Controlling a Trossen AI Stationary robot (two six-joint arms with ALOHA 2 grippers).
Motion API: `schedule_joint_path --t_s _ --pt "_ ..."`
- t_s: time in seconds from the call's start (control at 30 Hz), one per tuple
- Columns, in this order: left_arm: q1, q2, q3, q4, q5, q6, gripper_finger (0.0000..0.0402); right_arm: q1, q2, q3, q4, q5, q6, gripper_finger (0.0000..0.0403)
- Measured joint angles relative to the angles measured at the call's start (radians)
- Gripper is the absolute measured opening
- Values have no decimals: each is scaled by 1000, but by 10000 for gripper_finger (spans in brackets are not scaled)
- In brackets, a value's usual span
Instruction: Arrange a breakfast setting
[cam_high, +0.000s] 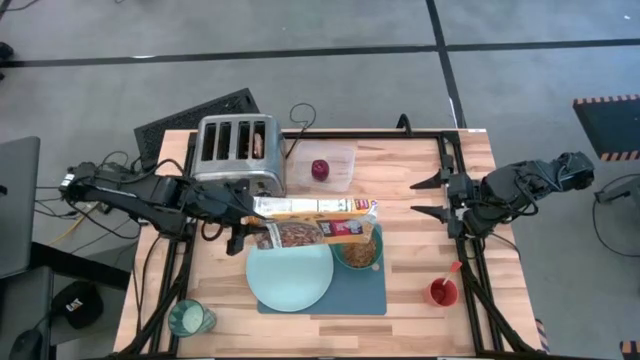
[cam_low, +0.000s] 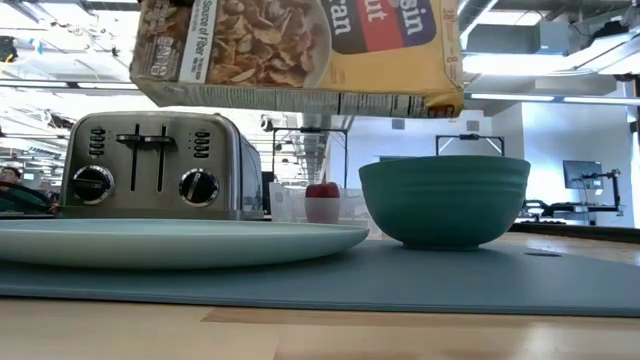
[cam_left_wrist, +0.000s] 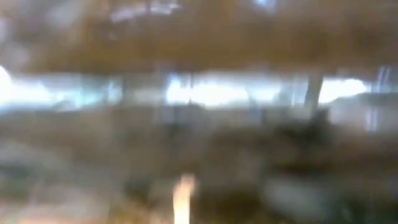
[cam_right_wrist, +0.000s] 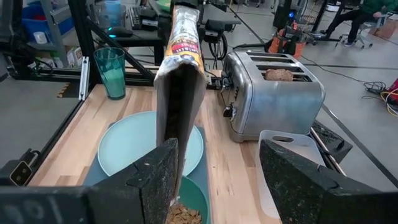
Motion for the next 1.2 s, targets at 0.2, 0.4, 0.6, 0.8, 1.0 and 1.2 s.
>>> schedule_joint_path --t_s 0.2,0.4,0.6,0.8,1.0,1.2 --pt "0 -26 -58 78 -6 18 145 0 14 0 5 -1 -1 255" --pt "2 -49 -150 255 -7 89 145 0 35 -1 7 0 -15 255" --pt "12 -51 -191 292 -7 87 145 0 38 -1 7 1 2 258" --pt "10 -71 -229 290 -3 55 145 0 40 -1 3 1 13 278" --pt "10 -141 -281 291 -15 23 145 -22 69 -1 3 17 16 295" --pt "10 -214 -293 275 -15 9 145 -49 87 -2 11 19 -10 296"
